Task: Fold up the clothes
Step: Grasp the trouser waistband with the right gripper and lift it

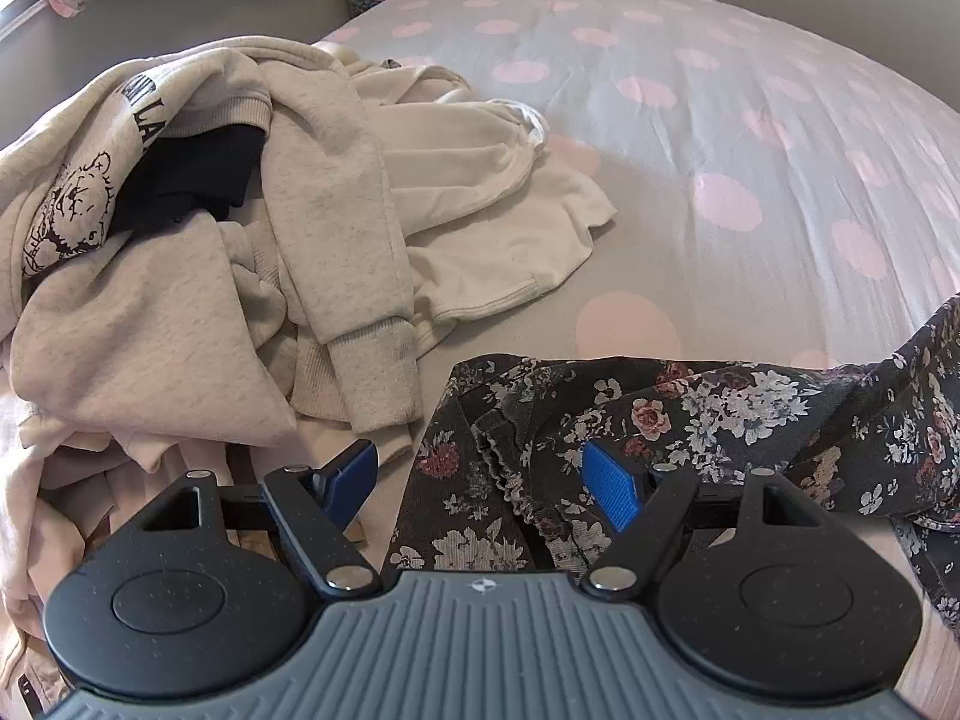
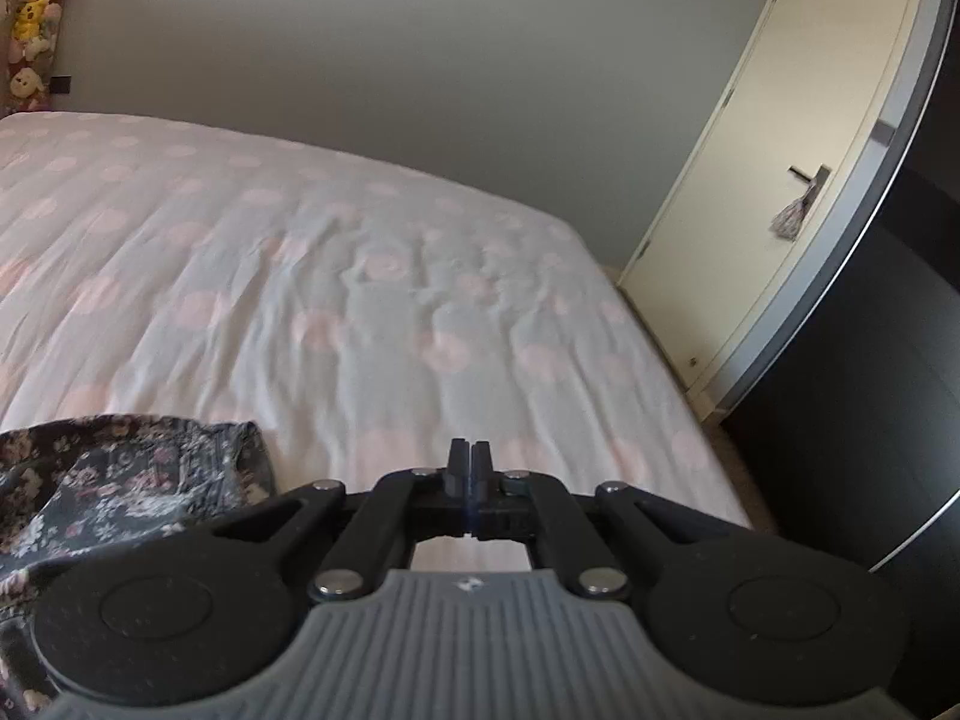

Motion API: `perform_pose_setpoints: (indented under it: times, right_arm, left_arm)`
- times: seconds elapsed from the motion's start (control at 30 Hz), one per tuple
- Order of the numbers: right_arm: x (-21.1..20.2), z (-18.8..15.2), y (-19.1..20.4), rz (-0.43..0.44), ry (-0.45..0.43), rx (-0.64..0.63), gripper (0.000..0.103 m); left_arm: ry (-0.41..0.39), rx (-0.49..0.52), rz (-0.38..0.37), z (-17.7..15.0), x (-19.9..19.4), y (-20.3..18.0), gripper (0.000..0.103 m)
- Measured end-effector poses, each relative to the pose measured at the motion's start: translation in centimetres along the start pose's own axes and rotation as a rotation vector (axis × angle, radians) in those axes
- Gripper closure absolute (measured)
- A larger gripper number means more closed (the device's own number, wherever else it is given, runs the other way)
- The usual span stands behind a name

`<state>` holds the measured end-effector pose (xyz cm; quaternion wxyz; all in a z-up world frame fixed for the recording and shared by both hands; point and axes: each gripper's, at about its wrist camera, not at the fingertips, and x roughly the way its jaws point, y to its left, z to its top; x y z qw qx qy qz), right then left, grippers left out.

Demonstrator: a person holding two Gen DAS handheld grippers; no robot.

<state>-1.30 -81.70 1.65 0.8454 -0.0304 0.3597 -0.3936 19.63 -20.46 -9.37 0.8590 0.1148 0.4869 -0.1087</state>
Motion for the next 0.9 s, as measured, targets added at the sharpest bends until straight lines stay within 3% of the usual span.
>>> perform_pose_setpoints:
  times: [0.13, 0.17, 0.2, 0.27, 0.37, 0.47, 0.6, 0.77, 0.87, 0.9]
  right_arm:
    - [2.6, -1.6, 1.8, 0.128, 0.048, 0.053, 0.098]
    - [3.1, -2.1, 2.5, 0.166, 0.060, 0.069, 0.092]
    - [3.7, -2.3, 3.2, 0.193, 0.072, 0.082, 0.078]
    - [5.2, -2.4, 4.3, 0.251, 0.091, 0.111, 0.057]
    - [7.9, -2.2, 5.7, 0.303, 0.135, 0.145, 0.054]
    - [10.7, -2.0, 6.9, 0.340, 0.187, 0.176, 0.040]
    - [14.5, -1.7, 8.6, 0.388, 0.255, 0.217, 0.032]
    - [18.4, -1.5, 10.3, 0.450, 0.330, 0.275, 0.035]
    - [18.4, -1.7, 10.3, 0.470, 0.332, 0.299, 0.076]
    - [18.1, -1.6, 10.1, 0.463, 0.318, 0.294, 0.083]
  left_arm:
    - [0.004, 0.018, 0.005, 0.0, -0.1, -0.5, 0.028]
    - [0.003, 0.025, 0.006, 0.0, -0.1, -0.7, 0.028]
    - [0.005, 0.033, 0.002, -0.1, -0.1, -0.9, 0.028]
    - [0.004, 0.041, -0.017, -0.1, -0.2, -1.3, 0.028]
    - [-0.004, 0.052, -0.059, -0.2, -0.4, -2.0, 0.028]
    - [0.015, 0.067, -0.089, -0.3, -0.2, -2.9, 0.028]
    - [0.036, 0.111, -0.125, -1.0, 0.2, -3.5, 0.028]
    - [0.077, 0.149, -0.127, -2.1, 1.1, -4.0, 0.028]
    - [0.105, 0.186, -0.138, -2.6, 1.6, -4.8, 0.028]
    - [0.105, 0.204, -0.142, -2.8, 1.6, -5.2, 0.028]
